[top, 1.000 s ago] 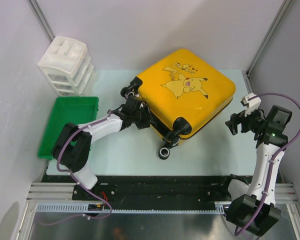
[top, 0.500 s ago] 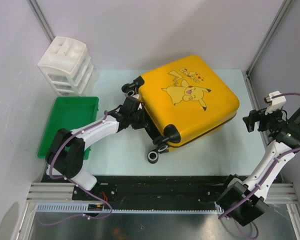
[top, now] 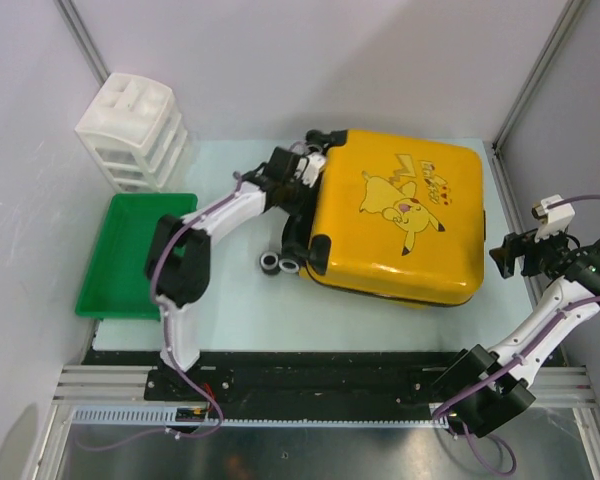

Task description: Open, take out, and arrange the luggage

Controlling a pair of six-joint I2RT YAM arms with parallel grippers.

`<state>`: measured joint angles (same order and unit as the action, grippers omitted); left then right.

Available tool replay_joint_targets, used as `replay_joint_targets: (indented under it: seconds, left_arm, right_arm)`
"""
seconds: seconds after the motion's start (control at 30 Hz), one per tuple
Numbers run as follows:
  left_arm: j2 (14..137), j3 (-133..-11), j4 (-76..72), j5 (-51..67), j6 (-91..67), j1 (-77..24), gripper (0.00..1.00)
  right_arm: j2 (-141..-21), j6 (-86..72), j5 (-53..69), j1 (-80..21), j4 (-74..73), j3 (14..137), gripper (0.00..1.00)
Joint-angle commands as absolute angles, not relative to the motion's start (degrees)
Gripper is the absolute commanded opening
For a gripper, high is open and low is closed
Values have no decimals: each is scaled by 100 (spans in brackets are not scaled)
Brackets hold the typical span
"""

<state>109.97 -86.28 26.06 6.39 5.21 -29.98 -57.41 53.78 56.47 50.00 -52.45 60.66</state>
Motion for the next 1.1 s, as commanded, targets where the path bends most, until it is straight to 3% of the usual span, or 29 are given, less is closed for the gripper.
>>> replay_joint_targets:
  seconds: [0.0, 0.1, 0.13, 0.17, 0.2, 0.33, 0.47, 0.7, 0.87, 1.07]
  left_arm:
    - [12424, -10776, 2584, 1212, 4112, -3243, 2]
    - [12997, -12210, 2584, 1581, 4403, -3243, 18]
    - [13312, -12539, 2575, 1530, 4325, -3252, 54]
    - [13463, -12881, 2575, 1407, 4185, -3261, 73]
    - [13656, -13598, 2566, 884, 4010, -3261, 83]
    - [13607, -13966, 2540, 904, 2670, -2867, 100]
    - [12651, -13431, 2488, 1484, 1031, -1911, 100]
    - [10832, -10668, 2435, 3688, -859, -669, 100]
    - [9178, -7462, 1157, 4674, -1993, -501, 100]
    - [8069, -5759, -707, 4509, -3926, -878, 100]
  right_arm:
    - [-5678, 6465, 5634, 5159, -5993, 6275, 86]
    - [-5573, 6942, 5669, 5194, -6590, 6284, 86]
    - [-5537, 7170, 5678, 5194, -6844, 6275, 86]
    - [-5485, 7328, 5686, 5203, -6968, 6284, 86]
    - [-5380, 7426, 5669, 5203, -7057, 6275, 86]
    - [-5169, 7699, 5380, 5203, -7452, 6275, 86]
    - [-5203, 8303, 5300, 5291, -7926, 6284, 86]
    - [-5449, 9096, 5353, 5151, -8684, 6153, 84]
    - [-5414, 9281, 5239, 5054, -8684, 6126, 84]
    - [-5335, 9325, 4799, 4606, -8649, 6082, 87]
